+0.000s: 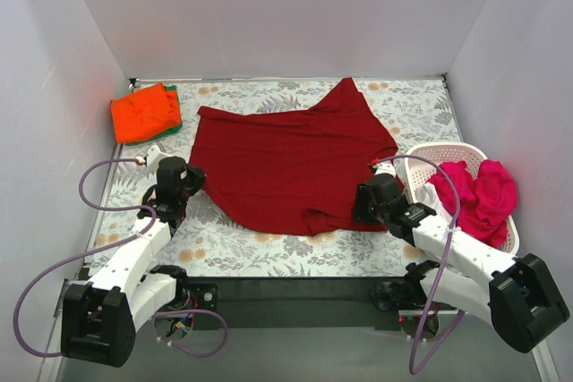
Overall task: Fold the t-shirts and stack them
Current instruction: Fold the tshirt
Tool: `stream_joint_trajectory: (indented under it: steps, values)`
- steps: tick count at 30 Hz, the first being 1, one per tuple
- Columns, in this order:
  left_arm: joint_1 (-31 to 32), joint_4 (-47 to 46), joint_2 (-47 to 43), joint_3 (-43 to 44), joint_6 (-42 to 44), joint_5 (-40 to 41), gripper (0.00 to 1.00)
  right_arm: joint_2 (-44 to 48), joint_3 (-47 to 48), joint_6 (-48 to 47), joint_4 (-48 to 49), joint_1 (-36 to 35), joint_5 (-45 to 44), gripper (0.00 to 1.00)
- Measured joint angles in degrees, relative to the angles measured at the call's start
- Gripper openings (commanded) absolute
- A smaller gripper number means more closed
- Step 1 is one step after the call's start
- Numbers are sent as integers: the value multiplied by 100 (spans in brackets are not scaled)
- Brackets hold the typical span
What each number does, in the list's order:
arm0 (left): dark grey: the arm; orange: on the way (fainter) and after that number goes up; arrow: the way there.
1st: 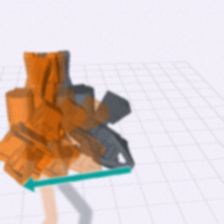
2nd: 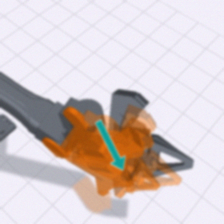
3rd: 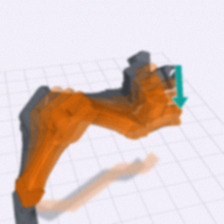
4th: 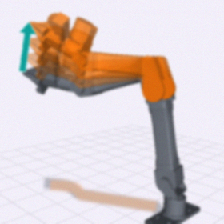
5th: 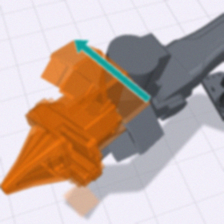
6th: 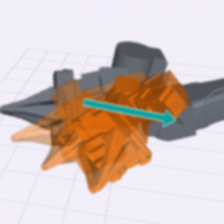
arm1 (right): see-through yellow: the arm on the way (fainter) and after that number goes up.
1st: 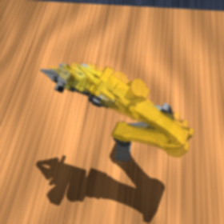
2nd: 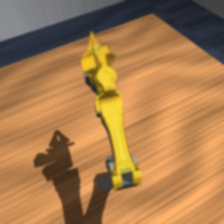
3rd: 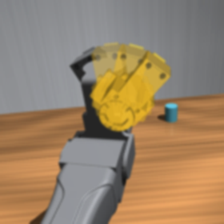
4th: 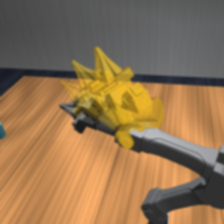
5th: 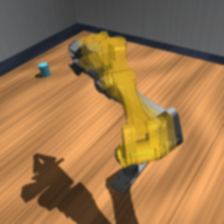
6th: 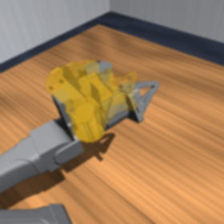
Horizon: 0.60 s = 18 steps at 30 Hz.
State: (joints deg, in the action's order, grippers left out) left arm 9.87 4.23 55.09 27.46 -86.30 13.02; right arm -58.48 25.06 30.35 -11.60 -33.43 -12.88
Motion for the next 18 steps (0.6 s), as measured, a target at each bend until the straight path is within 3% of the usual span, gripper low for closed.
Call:
stream_joint_trajectory:
  steps: [8, 14, 18]
  values:
    - [0, 0, 24, 0, 2, 0, 0, -293, 0, -50, 212, 0, 111, 33]
    - [0, 0, 24, -2, 2, 0, 0, -404, -15, -68, 306, 0, 140, 3]
    - [0, -2, 24, -24, 4, 2, 0, -407, -15, -61, 337, 0, 142, 1]
